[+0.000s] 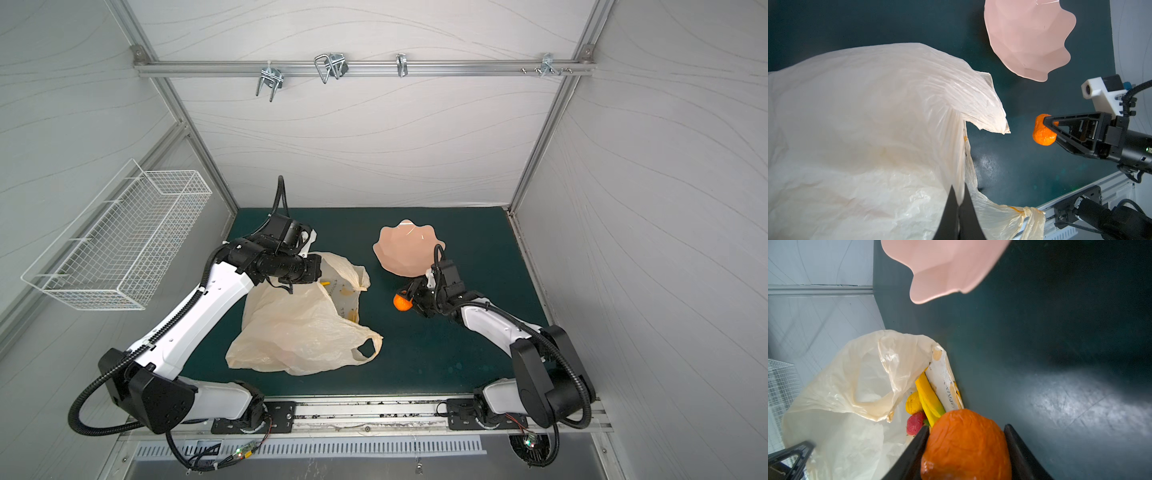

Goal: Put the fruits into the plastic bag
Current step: 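Lift the orange with the right gripper and carry it to the bag opening, then lower the orange into the bag and open the right gripper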

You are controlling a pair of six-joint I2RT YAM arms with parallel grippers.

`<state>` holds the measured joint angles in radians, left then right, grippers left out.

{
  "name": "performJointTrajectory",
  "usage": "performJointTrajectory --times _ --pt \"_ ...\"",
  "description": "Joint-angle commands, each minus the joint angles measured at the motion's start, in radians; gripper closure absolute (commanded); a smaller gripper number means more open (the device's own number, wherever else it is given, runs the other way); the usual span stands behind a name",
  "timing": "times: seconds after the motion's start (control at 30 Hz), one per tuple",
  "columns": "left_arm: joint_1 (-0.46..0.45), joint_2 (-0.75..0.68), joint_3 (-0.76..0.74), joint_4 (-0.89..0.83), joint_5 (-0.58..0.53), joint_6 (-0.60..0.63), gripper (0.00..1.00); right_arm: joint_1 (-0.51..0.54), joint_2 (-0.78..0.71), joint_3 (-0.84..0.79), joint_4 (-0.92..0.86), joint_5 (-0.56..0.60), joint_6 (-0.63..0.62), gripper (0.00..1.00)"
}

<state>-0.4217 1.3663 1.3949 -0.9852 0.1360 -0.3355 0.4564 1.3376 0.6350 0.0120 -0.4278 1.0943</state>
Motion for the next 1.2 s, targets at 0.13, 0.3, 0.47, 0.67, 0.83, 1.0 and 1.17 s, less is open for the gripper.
performJointTrajectory --times 0.13,0.3,0.47,0.67,0.83,1.0,1.17 --pt "-0.003 0.007 0.046 0.025 0.015 0.010 1.00 0.026 0.000 0.007 0.075 -0.006 0.064 0.83" --pt "-0.003 0.005 0.046 0.024 0.017 0.007 1.00 0.068 0.069 0.014 0.177 -0.024 0.133 0.84" --pt "-0.003 0.005 0.045 0.028 0.020 0.005 1.00 0.145 0.174 0.046 0.303 -0.047 0.231 0.85" --pt "-0.003 0.007 0.043 0.032 0.023 0.005 1.00 0.261 0.314 0.152 0.416 -0.087 0.348 0.86" --pt "-0.003 0.007 0.030 0.040 0.029 -0.003 1.00 0.356 0.450 0.276 0.490 -0.135 0.432 0.86" --pt "-0.003 0.005 0.022 0.049 0.036 -0.012 1.00 0.425 0.579 0.428 0.473 -0.192 0.456 0.86" --pt "-0.003 0.004 0.021 0.050 0.035 -0.014 1.00 0.474 0.690 0.555 0.445 -0.245 0.491 0.85"
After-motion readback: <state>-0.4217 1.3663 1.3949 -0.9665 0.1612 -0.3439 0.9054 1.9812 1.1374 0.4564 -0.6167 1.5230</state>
